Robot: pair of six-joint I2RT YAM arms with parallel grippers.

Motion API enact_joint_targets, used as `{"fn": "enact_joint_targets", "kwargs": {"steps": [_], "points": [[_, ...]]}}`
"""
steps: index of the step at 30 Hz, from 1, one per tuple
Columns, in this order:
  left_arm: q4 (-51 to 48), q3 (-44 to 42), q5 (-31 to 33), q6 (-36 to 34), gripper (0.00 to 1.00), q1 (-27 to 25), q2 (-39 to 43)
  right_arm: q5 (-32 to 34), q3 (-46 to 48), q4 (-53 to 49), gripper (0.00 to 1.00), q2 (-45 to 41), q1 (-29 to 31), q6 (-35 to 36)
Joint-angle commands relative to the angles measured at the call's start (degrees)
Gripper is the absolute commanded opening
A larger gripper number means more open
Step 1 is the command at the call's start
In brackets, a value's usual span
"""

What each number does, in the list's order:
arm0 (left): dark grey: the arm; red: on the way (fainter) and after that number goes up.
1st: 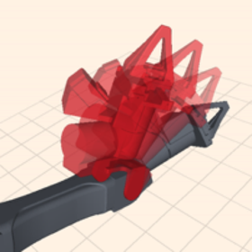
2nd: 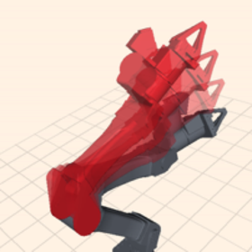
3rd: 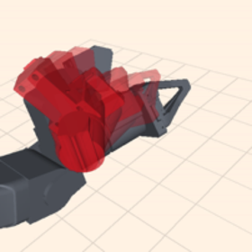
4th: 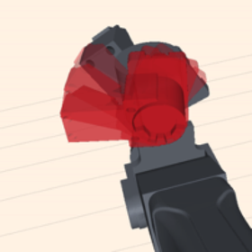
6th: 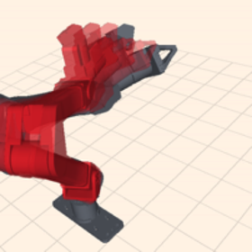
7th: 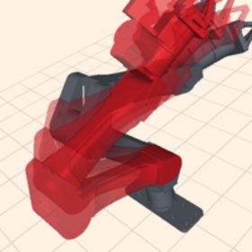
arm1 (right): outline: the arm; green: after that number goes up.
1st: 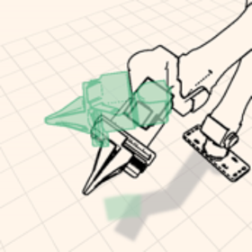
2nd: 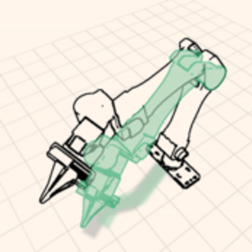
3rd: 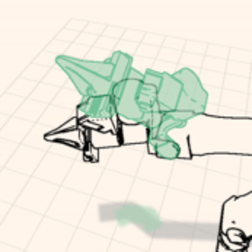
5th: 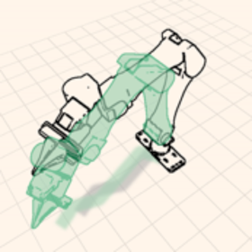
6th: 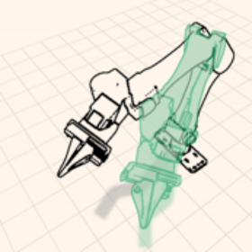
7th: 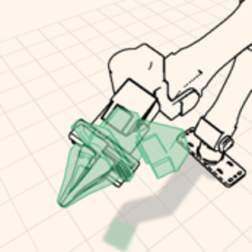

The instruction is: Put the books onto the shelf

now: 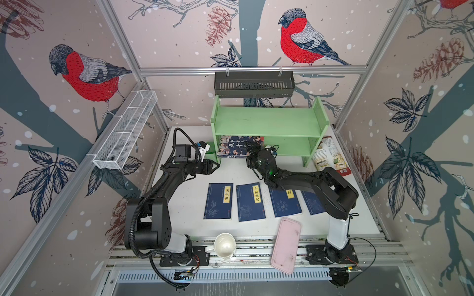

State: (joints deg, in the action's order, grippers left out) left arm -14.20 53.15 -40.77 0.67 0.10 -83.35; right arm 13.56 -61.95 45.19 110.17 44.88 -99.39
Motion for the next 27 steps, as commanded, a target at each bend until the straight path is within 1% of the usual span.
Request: {"fn": "enact_joint_targets", "kwargs": {"steps": [1,6,16,20,27], "points": [[8.91,-1.21,1.75,4.89,0.49,-0.09,1.37,-2.83,0.34,3.67,0.79,-0.92,-0.61,-1.06],[13.88,-2.86,1.14,8.18,0.50,-0.49,2.41,-5.20,-0.06,1.76,0.80,-1.62,-1.31,-0.34],[16.27,-3.49,1.23,10.28,0.51,-1.99,-0.26,-10.56,-1.93,-1.50,0.81,-1.45,-2.76,0.07],[18.18,-3.57,0.96,11.90,0.51,-2.31,-0.78,-12.92,-2.99,-4.06,0.81,-1.69,-3.38,1.75],[19.81,-3.49,1.66,12.62,0.51,-2.82,-1.52,-15.09,-2.43,-6.43,0.82,-3.03,-4.18,2.63]]}}
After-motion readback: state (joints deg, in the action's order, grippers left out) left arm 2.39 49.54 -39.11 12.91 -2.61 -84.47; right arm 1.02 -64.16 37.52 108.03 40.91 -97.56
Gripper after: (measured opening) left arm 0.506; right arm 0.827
